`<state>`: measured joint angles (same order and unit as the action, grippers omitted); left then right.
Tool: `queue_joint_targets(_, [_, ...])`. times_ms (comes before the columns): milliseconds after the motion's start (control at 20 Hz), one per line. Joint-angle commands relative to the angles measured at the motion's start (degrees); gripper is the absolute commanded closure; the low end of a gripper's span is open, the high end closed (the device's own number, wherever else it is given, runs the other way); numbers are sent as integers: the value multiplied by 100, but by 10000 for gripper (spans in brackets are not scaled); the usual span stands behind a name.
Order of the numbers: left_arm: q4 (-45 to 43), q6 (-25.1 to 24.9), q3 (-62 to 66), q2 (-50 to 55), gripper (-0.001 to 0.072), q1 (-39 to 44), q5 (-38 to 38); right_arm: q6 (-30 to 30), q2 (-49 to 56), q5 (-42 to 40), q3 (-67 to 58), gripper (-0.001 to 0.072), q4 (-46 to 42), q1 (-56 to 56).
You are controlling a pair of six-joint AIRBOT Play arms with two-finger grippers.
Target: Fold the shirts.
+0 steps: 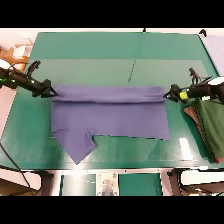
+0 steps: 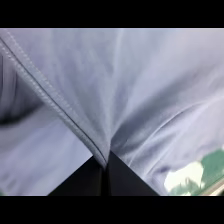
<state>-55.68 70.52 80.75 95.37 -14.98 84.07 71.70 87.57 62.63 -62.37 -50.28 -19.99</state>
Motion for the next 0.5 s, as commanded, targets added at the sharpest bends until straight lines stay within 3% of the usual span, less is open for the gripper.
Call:
queue_joint_targets(0, [-584,236,-315,7,683,-7,120,9,-98,-223,605,698,-184,20])
queue_joint_targets(250, [-461,254,-367,7,683,55,-345,9,-98,-321,706,694,-81,50])
queue_joint_targets(300, [-374,256,-367,7,672,52,-361,11,-98,-293,704,606,-20,66])
queue_joint_targets(350, [-295,286,-365,-4,353,52,-275,11,-98,-166,675,429,7,63])
queue_joint_targets(400, [-284,398,-348,-20,190,24,-114,11,-101,98,575,422,-24,31])
queue_joint_targets(450, [-278,446,-299,-66,192,-20,131,26,-153,389,470,422,-63,-72])
